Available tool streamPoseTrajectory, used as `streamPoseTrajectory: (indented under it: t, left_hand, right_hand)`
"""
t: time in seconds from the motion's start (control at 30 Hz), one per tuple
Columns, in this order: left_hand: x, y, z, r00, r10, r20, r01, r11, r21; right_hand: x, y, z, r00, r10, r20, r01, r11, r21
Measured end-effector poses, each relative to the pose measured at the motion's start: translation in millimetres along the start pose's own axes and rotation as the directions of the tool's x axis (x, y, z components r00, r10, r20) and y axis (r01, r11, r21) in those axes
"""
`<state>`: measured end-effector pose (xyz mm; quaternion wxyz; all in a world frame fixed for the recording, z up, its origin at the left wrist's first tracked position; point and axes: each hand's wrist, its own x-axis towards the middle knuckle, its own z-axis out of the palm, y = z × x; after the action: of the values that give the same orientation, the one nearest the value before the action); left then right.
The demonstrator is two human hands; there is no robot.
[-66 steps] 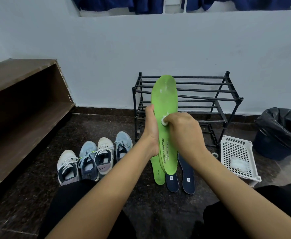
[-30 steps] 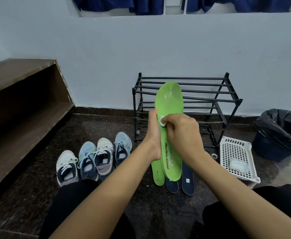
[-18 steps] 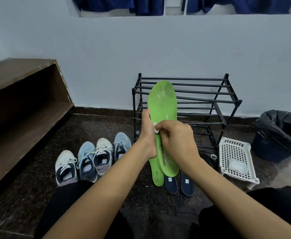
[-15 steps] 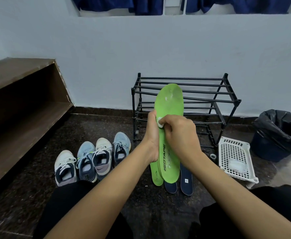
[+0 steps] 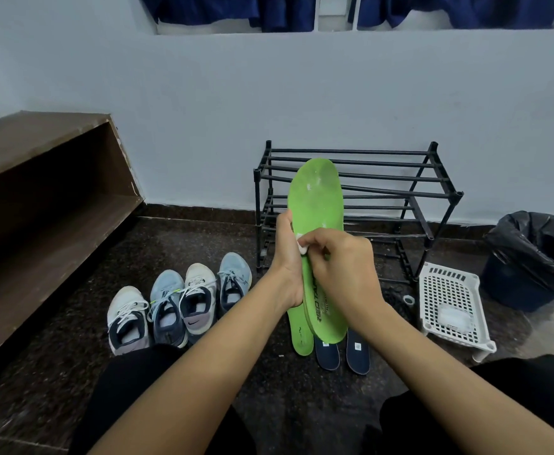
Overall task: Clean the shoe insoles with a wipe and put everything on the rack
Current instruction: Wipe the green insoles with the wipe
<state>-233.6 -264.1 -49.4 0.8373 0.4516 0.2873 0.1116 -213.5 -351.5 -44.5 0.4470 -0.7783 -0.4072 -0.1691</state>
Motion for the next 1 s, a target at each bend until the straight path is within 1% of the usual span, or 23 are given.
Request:
streamPoseTrajectory:
  t: [0.1,0.17,0.23,0.5,0.57,0.67,0.77,0.83,0.9,1.0]
  left_hand:
    - [-1,-10,5,0.999,0.012,0.052,-0.015,0.998,0.053]
    - [-2,-13,8,0.999,0.002,0.051,-0.006,0.997,0.079]
    - [0,-13,7,0.999,0.002,0.044,-0.006,0.996,0.088]
    - [6,12,-6,1.000,0.028,-0.006,-0.028,1.000,-0.012]
    - [6,9,-5,0.999,0.041,-0.004,-0.041,0.999,-0.009]
    - [3,-1,2,0.998,0.061,0.019,-0.061,0.997,0.041]
    - [-2,-8,10,0.998,0.039,0.054,-0.043,0.996,0.078]
    - [-3,-8,11,0.998,0.023,0.060,-0.028,0.996,0.090]
    - [-3,-4,10,0.998,0.008,0.059,-0.012,0.997,0.072]
    - [1,4,6,1.000,0.026,0.009,-0.027,1.000,0.013]
  right_hand:
    - [9,6,-5,1.000,0.016,-0.023,-0.017,0.999,-0.034]
    - [13,9,-7,0.997,0.062,-0.039,-0.063,0.998,-0.005]
    - [11,8,-6,0.997,0.061,-0.042,-0.061,0.998,-0.004]
    - [-3,-1,9,1.000,0.006,0.008,-0.006,0.999,-0.038]
    - [-3,0,9,1.000,0.009,0.020,-0.009,0.999,-0.032]
    - [5,6,3,1.000,0.013,0.011,-0.013,0.999,-0.039]
    - [13,12,-2,0.998,0.049,-0.035,-0.051,0.997,-0.065]
    - [13,13,-3,0.997,0.070,-0.041,-0.072,0.995,-0.065]
    - [11,11,-2,0.998,0.049,-0.026,-0.051,0.995,-0.090]
    - [5,7,2,1.000,0.003,0.018,-0.001,0.994,-0.108]
